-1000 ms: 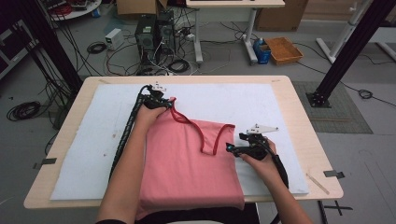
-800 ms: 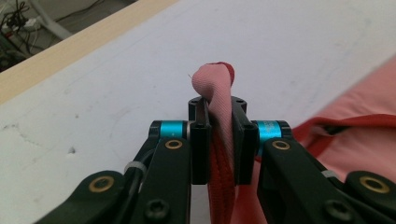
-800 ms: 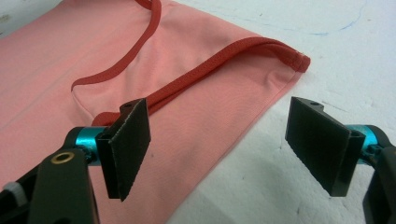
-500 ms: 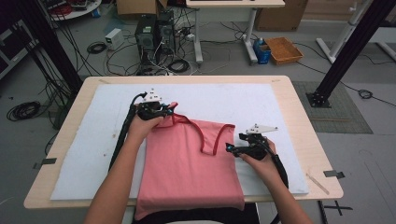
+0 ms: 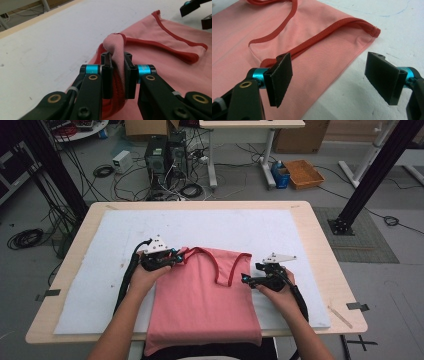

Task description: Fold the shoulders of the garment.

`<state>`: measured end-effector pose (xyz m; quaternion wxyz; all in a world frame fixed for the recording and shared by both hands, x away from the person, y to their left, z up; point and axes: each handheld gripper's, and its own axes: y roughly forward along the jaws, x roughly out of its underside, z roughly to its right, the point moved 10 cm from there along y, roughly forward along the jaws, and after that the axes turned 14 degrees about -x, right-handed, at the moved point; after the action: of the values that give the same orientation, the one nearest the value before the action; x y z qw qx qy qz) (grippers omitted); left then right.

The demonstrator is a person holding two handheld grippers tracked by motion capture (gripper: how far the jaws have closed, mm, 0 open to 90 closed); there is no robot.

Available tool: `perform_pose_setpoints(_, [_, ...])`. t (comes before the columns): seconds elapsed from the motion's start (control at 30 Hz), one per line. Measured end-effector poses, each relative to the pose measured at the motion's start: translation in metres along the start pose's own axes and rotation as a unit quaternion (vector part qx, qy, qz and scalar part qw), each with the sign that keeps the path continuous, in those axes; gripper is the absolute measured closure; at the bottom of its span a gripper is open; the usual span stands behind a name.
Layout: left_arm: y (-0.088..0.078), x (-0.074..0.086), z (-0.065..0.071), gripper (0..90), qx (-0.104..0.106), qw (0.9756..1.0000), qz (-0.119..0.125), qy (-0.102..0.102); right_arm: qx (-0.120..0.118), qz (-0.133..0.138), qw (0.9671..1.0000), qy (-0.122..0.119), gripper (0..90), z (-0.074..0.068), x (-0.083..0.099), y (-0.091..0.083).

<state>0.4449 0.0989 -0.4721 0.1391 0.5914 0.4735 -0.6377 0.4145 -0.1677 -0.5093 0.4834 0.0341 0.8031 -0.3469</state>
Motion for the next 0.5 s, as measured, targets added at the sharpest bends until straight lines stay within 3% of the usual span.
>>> perform_pose_setpoints(0.23, [-0.020, 0.014, 0.026, 80.0, 0.023, 0.9996, -0.007, 0.018, 0.000, 0.002, 1.0000, 0.000, 22.9, 0.000, 0.000, 0.000])
perform_pose_setpoints(0.37, [-0.024, 0.018, 0.031, 79.8, 0.024, 0.9992, -0.009, 0.030, -0.005, 0.002, 1.0000, 0.003, 22.9, 0.000, 0.000, 0.000])
perform_pose_setpoints(0.43, [-0.024, 0.019, 0.033, 74.3, 0.022, 0.9993, -0.008, 0.029, -0.005, 0.002, 1.0000, 0.001, 22.9, 0.000, 0.000, 0.000])
perform_pose_setpoints(0.5, [-0.025, 0.018, 0.032, 63.3, 0.018, 0.9995, -0.007, 0.026, -0.005, 0.001, 1.0000, 0.003, 22.9, 0.000, 0.000, 0.000])
